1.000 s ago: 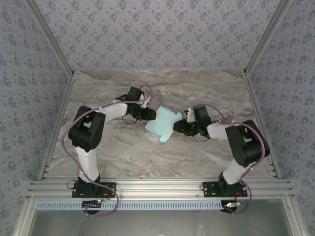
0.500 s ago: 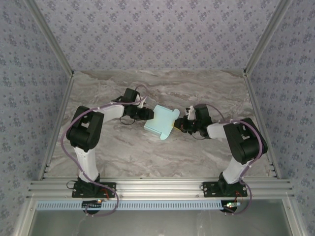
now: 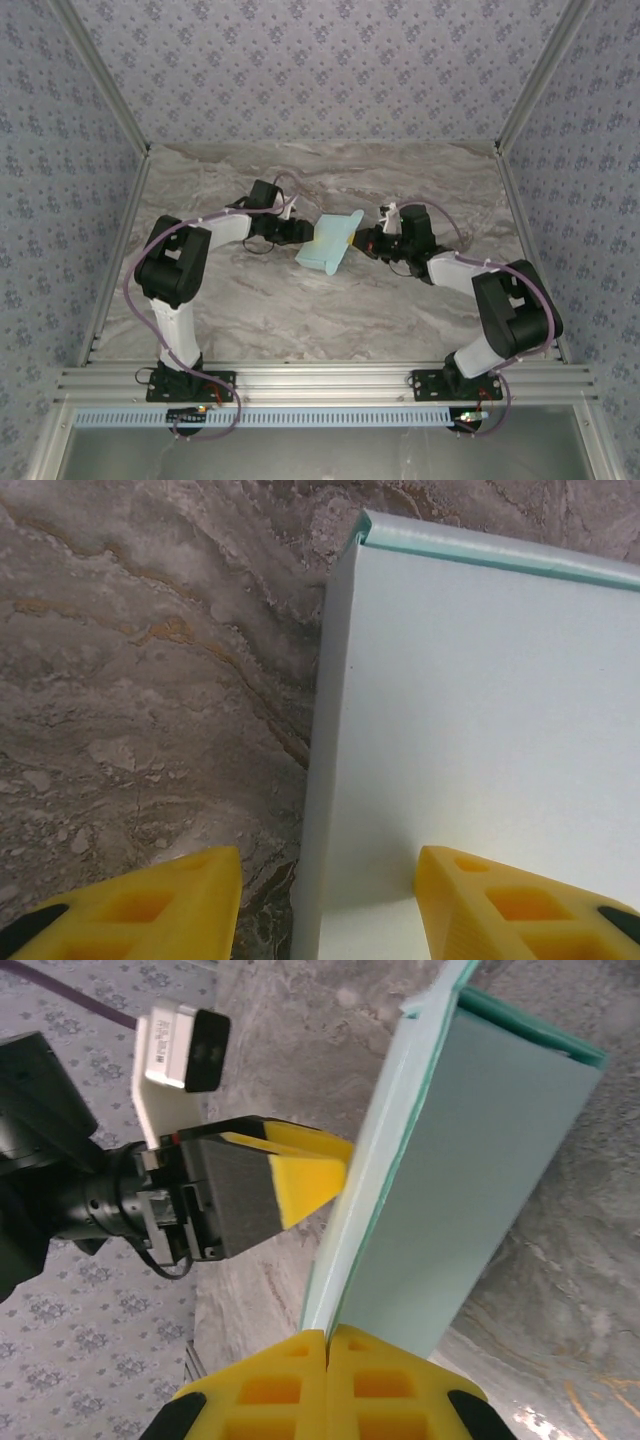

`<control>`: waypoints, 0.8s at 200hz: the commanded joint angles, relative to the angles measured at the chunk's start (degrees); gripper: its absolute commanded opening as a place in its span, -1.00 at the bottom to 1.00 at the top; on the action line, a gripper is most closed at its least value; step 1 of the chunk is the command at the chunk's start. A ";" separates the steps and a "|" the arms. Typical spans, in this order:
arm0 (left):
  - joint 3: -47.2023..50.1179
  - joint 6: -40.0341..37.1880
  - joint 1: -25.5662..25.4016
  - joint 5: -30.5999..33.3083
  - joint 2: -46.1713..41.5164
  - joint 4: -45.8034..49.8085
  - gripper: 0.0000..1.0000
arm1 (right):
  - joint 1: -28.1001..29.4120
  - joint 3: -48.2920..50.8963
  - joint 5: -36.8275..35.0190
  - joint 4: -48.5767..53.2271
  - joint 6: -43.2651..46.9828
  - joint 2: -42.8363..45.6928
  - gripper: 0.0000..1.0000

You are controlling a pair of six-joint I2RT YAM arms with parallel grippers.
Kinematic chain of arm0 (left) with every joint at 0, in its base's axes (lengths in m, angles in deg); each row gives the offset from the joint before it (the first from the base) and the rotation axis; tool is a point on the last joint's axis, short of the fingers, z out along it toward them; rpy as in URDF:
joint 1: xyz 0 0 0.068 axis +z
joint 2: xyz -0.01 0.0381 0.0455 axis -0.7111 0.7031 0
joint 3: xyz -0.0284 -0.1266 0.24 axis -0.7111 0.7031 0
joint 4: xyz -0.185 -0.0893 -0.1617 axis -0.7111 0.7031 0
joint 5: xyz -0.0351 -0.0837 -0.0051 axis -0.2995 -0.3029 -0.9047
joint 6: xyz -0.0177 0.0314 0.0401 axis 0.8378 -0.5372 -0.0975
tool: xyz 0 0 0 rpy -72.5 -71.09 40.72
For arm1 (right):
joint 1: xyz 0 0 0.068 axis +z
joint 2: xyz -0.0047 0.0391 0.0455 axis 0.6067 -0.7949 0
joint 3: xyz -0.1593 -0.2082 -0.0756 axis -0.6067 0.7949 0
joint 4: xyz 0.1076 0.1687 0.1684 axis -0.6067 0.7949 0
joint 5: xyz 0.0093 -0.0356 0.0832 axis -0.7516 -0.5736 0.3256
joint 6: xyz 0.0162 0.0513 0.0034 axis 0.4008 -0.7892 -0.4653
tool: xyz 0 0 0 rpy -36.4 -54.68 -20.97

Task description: Fold the paper box

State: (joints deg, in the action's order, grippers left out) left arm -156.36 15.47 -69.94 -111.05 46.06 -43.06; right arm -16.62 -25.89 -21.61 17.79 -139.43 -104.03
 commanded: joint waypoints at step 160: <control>1.65 0.01 -3.75 4.69 -1.95 -0.26 0.46 | 8.43 -5.34 -19.80 16.65 2.48 4.47 -0.95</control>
State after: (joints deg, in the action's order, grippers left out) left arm -156.42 16.02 -73.75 -112.08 47.37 -42.92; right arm -9.43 -30.22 -36.34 29.22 -137.84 -99.77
